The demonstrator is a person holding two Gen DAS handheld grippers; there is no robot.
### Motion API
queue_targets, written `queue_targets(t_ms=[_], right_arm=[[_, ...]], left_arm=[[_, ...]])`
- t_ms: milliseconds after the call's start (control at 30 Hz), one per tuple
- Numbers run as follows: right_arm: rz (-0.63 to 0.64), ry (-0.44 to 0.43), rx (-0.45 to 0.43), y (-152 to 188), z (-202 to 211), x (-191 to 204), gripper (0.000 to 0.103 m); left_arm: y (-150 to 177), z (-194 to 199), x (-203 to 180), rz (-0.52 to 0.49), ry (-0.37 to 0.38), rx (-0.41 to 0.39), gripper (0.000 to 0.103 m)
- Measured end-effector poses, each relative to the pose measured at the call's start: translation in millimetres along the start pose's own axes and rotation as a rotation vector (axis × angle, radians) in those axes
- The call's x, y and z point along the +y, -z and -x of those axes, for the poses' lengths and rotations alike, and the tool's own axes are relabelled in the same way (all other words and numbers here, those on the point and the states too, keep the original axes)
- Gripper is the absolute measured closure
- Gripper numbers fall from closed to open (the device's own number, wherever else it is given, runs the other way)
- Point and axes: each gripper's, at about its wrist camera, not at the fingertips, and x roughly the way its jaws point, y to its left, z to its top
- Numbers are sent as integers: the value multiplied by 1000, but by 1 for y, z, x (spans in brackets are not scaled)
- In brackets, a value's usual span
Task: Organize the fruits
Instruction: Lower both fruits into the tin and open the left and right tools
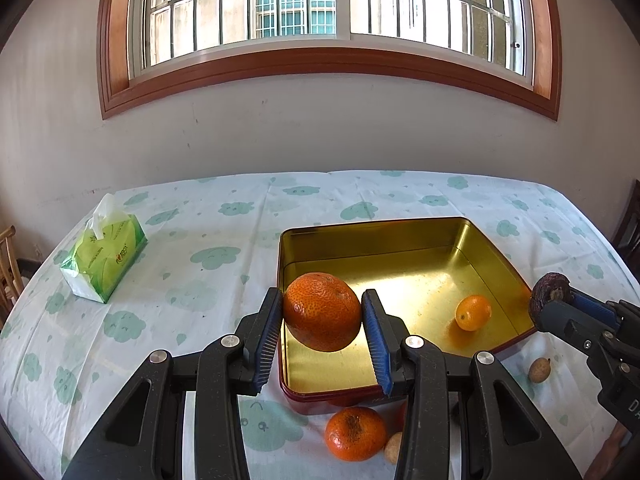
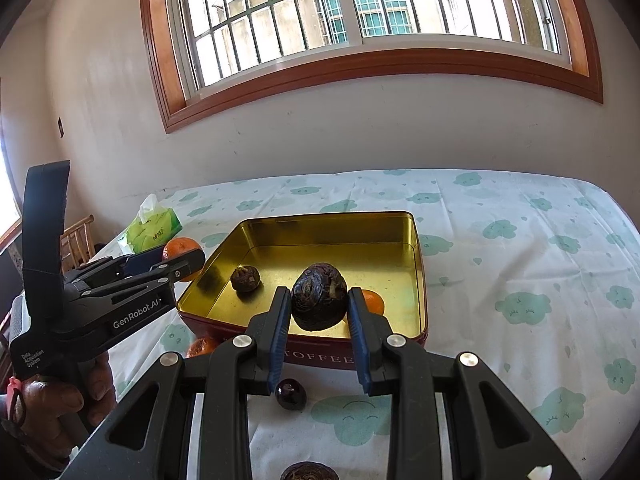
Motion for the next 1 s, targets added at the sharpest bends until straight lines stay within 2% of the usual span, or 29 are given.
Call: queue_targets(t_ms=[1000], right_arm=[[-14,1,25,-9,-33,-13,77]], left_arm=[[-13,-34,4,9,-10,8,62]])
